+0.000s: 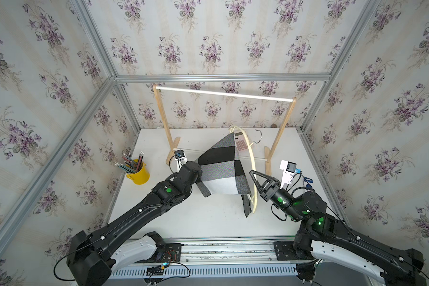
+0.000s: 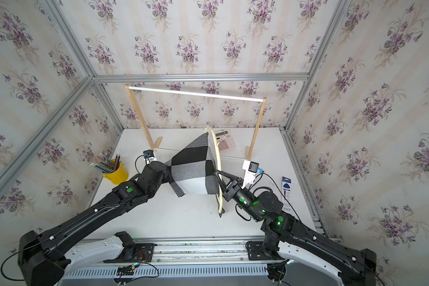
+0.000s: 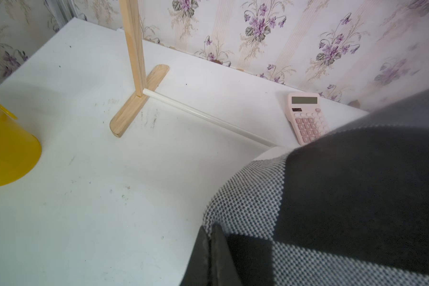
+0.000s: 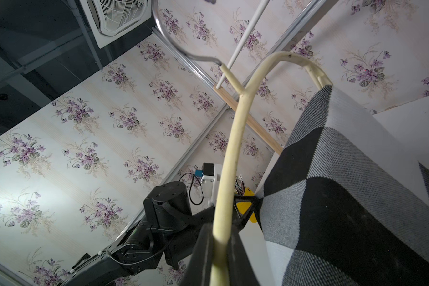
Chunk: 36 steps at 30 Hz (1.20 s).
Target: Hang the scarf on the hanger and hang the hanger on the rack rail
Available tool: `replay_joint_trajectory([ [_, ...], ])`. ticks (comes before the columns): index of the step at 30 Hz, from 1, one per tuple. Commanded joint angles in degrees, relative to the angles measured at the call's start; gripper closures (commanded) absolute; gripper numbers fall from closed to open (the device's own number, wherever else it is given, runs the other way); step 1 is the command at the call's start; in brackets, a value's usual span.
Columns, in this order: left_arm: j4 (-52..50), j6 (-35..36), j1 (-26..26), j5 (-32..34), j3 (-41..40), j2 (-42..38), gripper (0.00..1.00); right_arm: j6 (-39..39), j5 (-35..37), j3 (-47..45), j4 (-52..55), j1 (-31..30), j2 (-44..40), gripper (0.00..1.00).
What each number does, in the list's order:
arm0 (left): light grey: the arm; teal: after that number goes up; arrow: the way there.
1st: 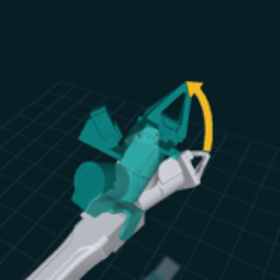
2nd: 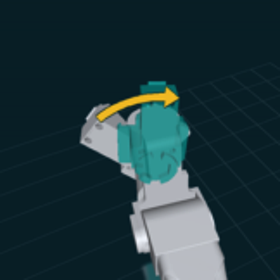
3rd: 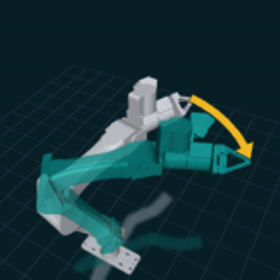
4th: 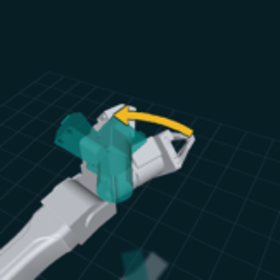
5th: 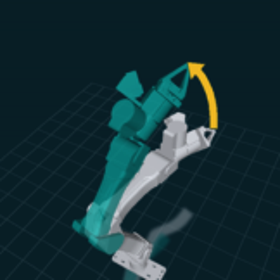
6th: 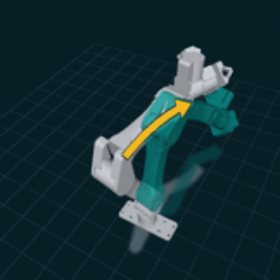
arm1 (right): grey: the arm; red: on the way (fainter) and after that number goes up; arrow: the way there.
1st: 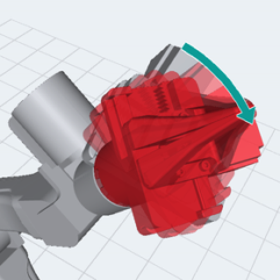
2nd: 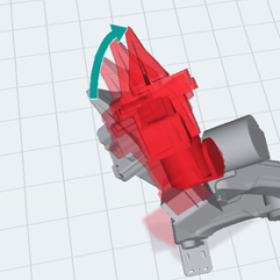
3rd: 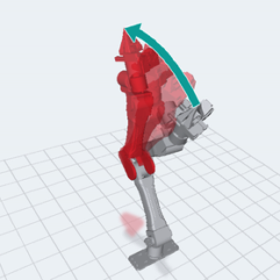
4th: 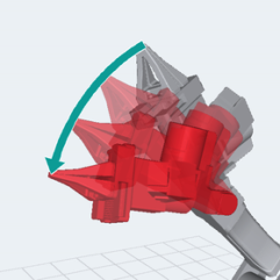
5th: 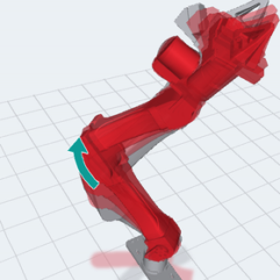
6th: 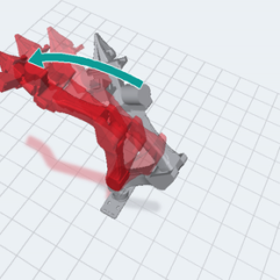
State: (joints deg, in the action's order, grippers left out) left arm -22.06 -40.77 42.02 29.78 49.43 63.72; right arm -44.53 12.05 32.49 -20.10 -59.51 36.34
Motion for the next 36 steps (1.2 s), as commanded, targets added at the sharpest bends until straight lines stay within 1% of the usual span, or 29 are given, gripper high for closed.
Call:
replay_joint_trajectory([
  [1,1.09,-4.23,-0.12,-1.47,-1.21,1.88,1.00,4.41,1.57,1.93,-6.47,0.01,1.14,1.00],
  [11,8.60,-6.96,0.87,-8.74,-2.25,7.00,1.00,6.67,-0.52,5.69,-7.63,0.11,5.35,1.00],
  [18,10.85,-9.91,2.16,-14.64,-3.22,6.89,1.00,8.24,-0.54,5.69,-9.20,0.37,7.17,1.00],
  [24,11.81,-11.95,3.02,-16.58,-5.33,7.02,1.00,9.55,-1.12,6.06,-10.50,0.98,7.74,1.00],
  [27,12.84,-12.84,3.53,-17.57,-5.94,9.28,1.00,10.17,-1.54,6.62,-11.22,1.21,8.17,1.00],
  [31,15.10,-13.66,4.03,-19.25,-6.19,14.22,1.00,10.56,-2.41,7.65,-11.62,1.48,8.86,1.00],
  [36,16.95,-13.43,4.12,-19.96,-5.85,18.50,1.00,10.70,-2.76,8.33,-11.22,1.59,8.91,1.00],
])
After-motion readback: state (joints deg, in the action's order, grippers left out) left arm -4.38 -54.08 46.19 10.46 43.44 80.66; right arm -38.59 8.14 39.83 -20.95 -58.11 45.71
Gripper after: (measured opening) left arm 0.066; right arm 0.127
